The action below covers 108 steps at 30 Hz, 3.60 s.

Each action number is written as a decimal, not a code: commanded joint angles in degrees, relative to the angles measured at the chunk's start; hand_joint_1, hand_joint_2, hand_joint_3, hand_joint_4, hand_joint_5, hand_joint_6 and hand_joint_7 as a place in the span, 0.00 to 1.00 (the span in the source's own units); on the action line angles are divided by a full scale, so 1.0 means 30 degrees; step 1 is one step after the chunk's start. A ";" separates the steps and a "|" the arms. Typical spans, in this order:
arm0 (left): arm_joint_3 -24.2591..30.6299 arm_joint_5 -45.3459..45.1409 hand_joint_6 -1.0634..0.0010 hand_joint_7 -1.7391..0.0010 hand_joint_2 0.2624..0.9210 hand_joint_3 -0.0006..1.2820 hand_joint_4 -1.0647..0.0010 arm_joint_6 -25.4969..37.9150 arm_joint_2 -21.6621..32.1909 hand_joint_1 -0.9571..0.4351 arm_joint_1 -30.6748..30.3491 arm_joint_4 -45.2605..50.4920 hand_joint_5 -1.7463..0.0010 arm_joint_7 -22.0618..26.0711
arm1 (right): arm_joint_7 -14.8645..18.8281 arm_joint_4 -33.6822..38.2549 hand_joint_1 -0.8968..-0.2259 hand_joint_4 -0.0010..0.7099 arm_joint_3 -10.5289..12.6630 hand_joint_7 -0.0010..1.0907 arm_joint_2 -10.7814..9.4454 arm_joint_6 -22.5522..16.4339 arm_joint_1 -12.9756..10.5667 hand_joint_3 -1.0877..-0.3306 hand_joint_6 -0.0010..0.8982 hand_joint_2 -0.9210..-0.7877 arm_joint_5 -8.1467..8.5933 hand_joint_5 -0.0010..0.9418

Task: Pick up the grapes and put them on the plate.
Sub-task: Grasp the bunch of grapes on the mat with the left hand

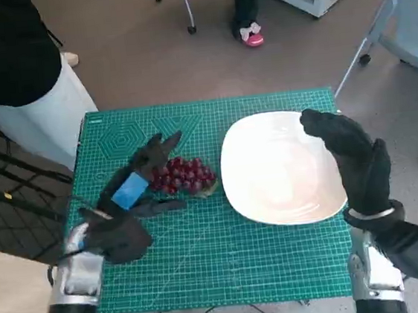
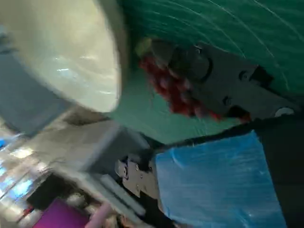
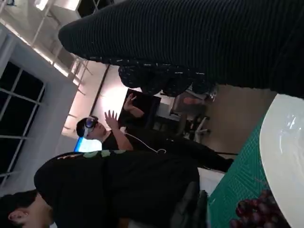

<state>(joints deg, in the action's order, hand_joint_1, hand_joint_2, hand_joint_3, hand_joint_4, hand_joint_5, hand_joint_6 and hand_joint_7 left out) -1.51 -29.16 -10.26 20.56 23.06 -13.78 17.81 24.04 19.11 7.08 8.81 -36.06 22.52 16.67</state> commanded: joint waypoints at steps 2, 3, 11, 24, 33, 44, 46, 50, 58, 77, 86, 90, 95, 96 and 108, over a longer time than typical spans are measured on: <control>-0.3144 -0.4757 0.79 0.99 0.72 0.00 0.98 0.6724 -0.0278 0.67 0.2661 0.1899 1.00 0.2455 | 0.0224 0.0129 0.40 0.53 0.0008 0.42 0.0139 0.0435 -0.0118 0.27 0.02 0.00 0.0035 0.00; -0.3419 -0.5008 0.79 0.99 0.72 0.00 0.98 0.7169 -0.0338 0.68 0.2968 0.1690 1.00 0.2758 | 0.0221 0.0134 0.40 0.53 0.0009 0.42 0.0145 0.0432 -0.0102 0.27 0.02 0.00 0.0033 0.00; -0.5445 -0.6100 0.78 0.99 0.74 0.01 0.98 0.9342 -0.0590 0.73 0.4965 -0.0509 1.00 0.3892 | 0.0169 0.0229 0.37 0.53 0.0025 0.43 0.0125 0.0341 -0.0014 0.28 0.02 0.00 -0.0060 0.00; -0.7023 -0.5617 0.77 1.00 0.78 0.01 0.98 0.9514 -0.0674 0.73 0.6675 -0.3835 1.00 0.3242 | 0.0012 0.0163 0.38 0.53 0.0102 0.43 0.0124 0.0099 -0.0138 0.28 0.02 0.00 -0.0256 0.00; -0.7224 -0.5264 0.77 1.00 0.78 0.01 0.97 0.9457 -0.0742 0.74 0.6796 -0.4374 1.00 0.2820 | -0.0053 0.0264 0.38 0.54 0.0135 0.43 0.0059 -0.0079 -0.0199 0.28 0.02 0.00 -0.0357 0.00; -0.7859 -0.5091 0.77 1.00 0.78 0.01 0.97 0.9333 -0.1000 0.70 0.7643 -0.6627 1.00 0.2107 | -0.0148 0.0328 0.38 0.54 0.0120 0.43 -0.0077 -0.0065 -0.0200 0.28 0.02 0.00 -0.0465 0.00; -0.7975 -0.5018 0.77 1.00 0.78 0.01 0.97 0.9246 -0.1149 0.69 0.7933 -0.7504 1.00 0.1915 | -0.0163 0.0331 0.38 0.54 0.0110 0.43 -0.0105 -0.0057 -0.0210 0.28 0.02 0.00 -0.0471 0.00; -0.8149 -0.4775 0.77 1.00 0.78 0.01 0.97 0.8988 -0.1560 0.68 0.8670 -0.9621 1.00 0.1498 | -0.0160 0.0401 0.38 0.54 0.0096 0.43 -0.0138 -0.0049 -0.0190 0.28 0.02 0.00 -0.0465 0.00; -0.8303 -0.4074 0.77 1.00 0.79 0.01 0.96 0.8346 -0.2418 0.69 0.9895 -1.3427 1.00 0.0718 | -0.0067 0.0487 0.39 0.54 0.0087 0.43 -0.0178 -0.0042 -0.0206 0.27 0.02 0.00 -0.0357 0.00; -0.8758 -0.3375 0.71 0.99 0.80 0.01 0.90 0.6923 -0.2952 0.70 1.0950 -1.6885 0.99 -0.0329 | 0.0033 0.0347 0.40 0.53 0.0057 0.43 -0.0188 0.0149 -0.0357 0.27 0.02 0.00 -0.0180 0.00; -0.8966 -0.3366 0.70 0.99 0.80 0.00 0.89 0.6907 -0.3078 0.69 1.1193 -1.7190 1.00 -0.0626 | 0.0058 0.0314 0.40 0.53 0.0037 0.43 -0.0187 0.0230 -0.0349 0.27 0.02 0.00 -0.0120 0.00; -0.9189 -0.3530 0.68 0.99 0.83 0.01 0.75 0.6760 -0.3163 0.71 1.1253 -1.7361 0.94 -0.1089 | 0.0037 0.0231 0.40 0.53 0.0028 0.43 -0.0183 0.0308 -0.0344 0.27 0.02 0.00 -0.0110 0.00; -0.9929 -0.4201 0.50 0.97 0.96 0.12 0.53 0.6292 -0.3156 0.90 1.1179 -1.7626 0.37 -0.2477 | 0.0054 0.0236 0.41 0.53 0.0041 0.43 -0.0175 0.0341 -0.0328 0.27 0.02 0.00 -0.0093 0.00; -1.0114 -0.4363 0.47 0.90 0.98 0.13 0.52 0.6190 -0.3130 0.89 1.1142 -1.7665 0.32 -0.2821 | 0.0061 0.0239 0.41 0.53 0.0044 0.43 -0.0169 0.0342 -0.0327 0.27 0.02 0.00 -0.0087 0.00; -1.0908 -0.4730 0.54 0.28 1.00 0.17 0.53 0.5588 -0.2770 0.69 1.1068 -1.7618 0.20 -0.3971 | 0.0064 0.0241 0.41 0.53 0.0043 0.43 -0.0154 0.0352 -0.0290 0.27 0.02 0.00 -0.0062 0.00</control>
<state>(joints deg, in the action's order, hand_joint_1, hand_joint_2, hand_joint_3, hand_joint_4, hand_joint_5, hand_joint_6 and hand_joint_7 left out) -33.57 -43.19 6.94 11.88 57.66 -65.86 4.97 23.88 19.63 7.10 8.50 -35.84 22.78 16.09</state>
